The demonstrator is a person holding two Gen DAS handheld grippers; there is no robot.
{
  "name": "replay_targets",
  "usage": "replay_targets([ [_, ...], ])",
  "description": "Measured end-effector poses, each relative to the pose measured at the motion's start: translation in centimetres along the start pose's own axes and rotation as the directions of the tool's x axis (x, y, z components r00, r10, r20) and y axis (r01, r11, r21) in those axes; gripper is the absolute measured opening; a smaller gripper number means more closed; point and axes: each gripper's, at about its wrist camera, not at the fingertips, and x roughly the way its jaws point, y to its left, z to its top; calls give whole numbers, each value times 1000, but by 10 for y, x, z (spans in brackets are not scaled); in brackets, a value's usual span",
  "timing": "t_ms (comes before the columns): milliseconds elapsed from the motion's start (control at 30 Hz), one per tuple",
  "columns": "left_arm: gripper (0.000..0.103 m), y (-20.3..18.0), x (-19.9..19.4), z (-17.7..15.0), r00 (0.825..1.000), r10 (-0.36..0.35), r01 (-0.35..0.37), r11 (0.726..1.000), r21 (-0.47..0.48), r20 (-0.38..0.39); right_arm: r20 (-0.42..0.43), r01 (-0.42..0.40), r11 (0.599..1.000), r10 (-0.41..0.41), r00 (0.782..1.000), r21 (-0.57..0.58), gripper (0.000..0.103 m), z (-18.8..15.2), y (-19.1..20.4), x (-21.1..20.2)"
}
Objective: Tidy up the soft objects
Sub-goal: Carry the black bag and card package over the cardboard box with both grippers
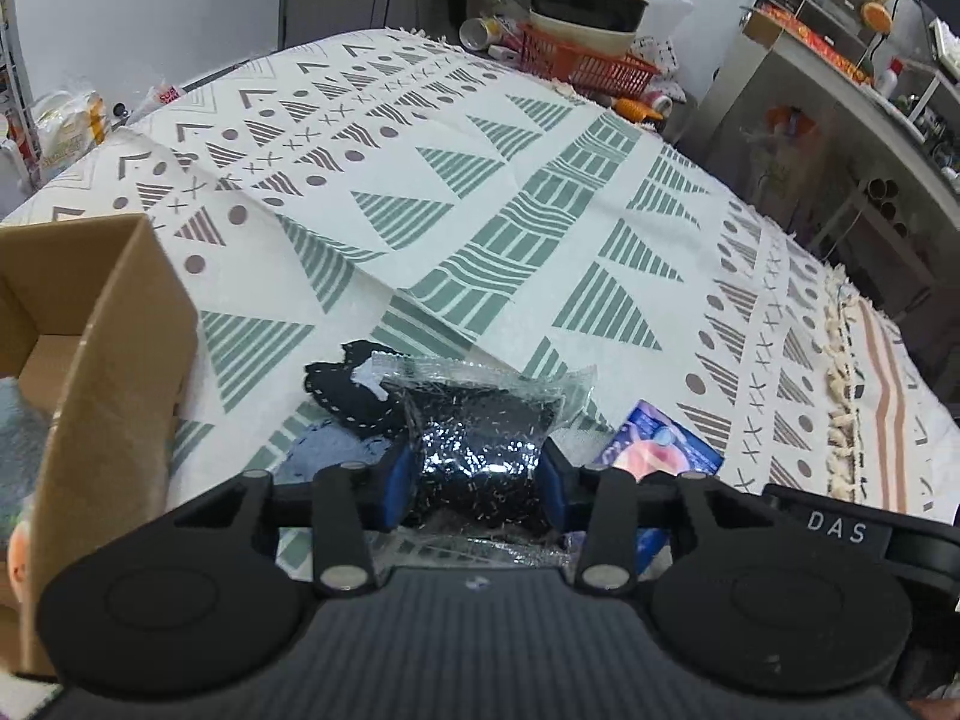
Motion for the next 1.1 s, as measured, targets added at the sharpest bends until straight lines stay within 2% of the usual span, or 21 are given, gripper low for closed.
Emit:
replay_targets([
  [267,42,6,-23,-3,1000,-24,24,1000,-4,6,62,68,996,-65,996,-53,22,-7,19,-26],
  [733,42,26,-78,2,995,-75,77,997,-26,70,146,64,986,-42,988,-152,22,-14,74,-66],
  [1100,42,52,-104,11,988,-90,97,994,-58,124,168,71,974,-35,985,-216,22,-26,116,-68],
])
